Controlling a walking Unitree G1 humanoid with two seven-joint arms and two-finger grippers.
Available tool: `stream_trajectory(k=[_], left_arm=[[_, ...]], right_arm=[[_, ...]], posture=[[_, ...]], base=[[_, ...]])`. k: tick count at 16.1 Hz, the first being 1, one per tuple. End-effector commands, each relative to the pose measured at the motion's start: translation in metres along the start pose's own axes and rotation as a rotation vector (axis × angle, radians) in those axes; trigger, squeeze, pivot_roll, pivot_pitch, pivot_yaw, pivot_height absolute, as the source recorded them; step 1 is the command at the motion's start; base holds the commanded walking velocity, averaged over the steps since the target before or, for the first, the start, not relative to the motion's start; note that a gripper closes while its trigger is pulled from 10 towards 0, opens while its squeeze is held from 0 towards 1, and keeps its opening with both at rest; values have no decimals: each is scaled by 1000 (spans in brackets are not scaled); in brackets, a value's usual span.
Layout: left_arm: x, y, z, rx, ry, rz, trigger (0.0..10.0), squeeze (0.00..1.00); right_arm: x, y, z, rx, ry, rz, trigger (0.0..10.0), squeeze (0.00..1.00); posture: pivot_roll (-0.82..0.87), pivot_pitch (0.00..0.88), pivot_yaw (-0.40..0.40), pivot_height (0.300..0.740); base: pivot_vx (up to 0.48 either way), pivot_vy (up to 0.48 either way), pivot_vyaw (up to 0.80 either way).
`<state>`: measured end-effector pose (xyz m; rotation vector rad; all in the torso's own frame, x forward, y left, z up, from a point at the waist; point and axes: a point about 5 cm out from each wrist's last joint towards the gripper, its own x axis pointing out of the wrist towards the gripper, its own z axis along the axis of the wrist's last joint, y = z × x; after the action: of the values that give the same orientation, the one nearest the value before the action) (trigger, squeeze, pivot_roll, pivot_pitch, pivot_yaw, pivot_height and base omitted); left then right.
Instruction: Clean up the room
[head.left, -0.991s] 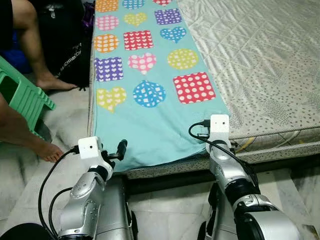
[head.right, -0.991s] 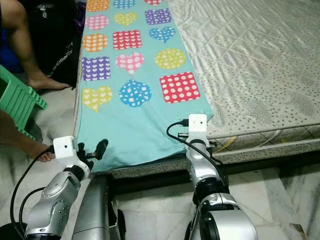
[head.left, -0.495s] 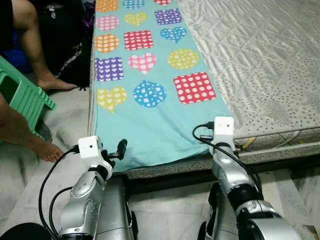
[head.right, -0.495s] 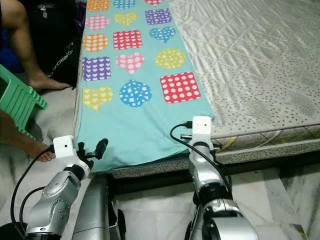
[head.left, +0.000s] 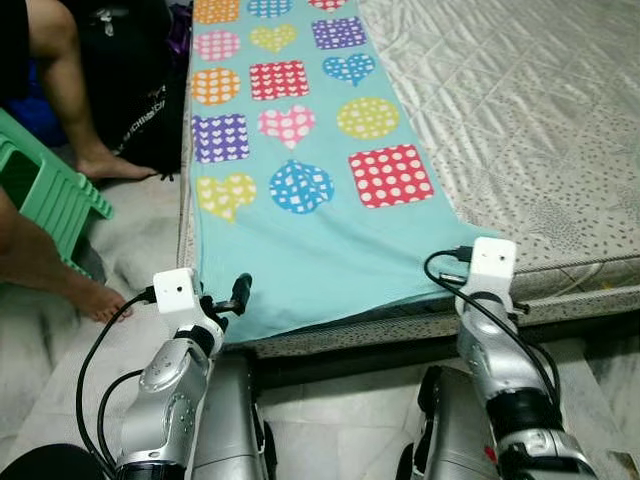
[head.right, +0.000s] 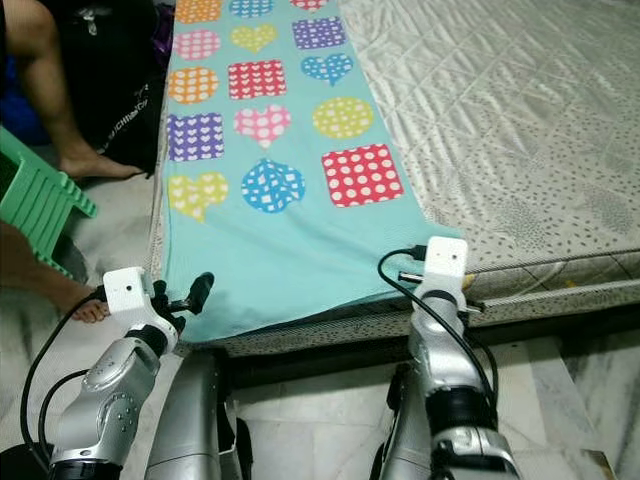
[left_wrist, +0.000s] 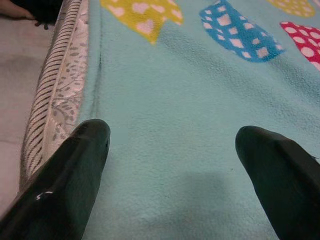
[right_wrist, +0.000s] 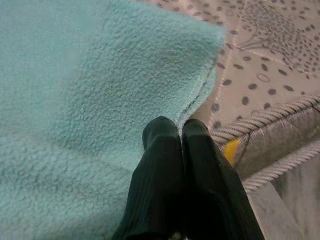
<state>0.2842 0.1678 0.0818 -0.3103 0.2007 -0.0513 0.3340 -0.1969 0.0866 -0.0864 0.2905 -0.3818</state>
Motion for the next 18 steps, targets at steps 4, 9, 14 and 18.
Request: stream_trajectory(k=[4, 9, 14, 18], left_arm=[[-6, 11, -5, 13, 22, 26, 10000, 0], [-7, 11, -7, 12, 32, 22, 10000, 0], [-6, 12, -7, 17, 40, 20, 10000, 0], [-10, 14, -6, 21, 81, 20, 10000, 0]], right_arm=[[-20, -16, -10, 34, 106, -31, 0, 0], [-45, -28, -25, 58, 190, -60, 0, 0], [-55, -21, -27, 45, 228, 7, 10000, 1000], [-46, -29, -12, -33, 144, 8, 10000, 1000]], posture=[[-67, 206, 65, 535], [-82, 206, 71, 535], [-85, 192, 74, 535], [-88, 165, 71, 535]], base=[[0, 0, 0], [0, 0, 0], [0, 0, 0], [0, 0, 0]])
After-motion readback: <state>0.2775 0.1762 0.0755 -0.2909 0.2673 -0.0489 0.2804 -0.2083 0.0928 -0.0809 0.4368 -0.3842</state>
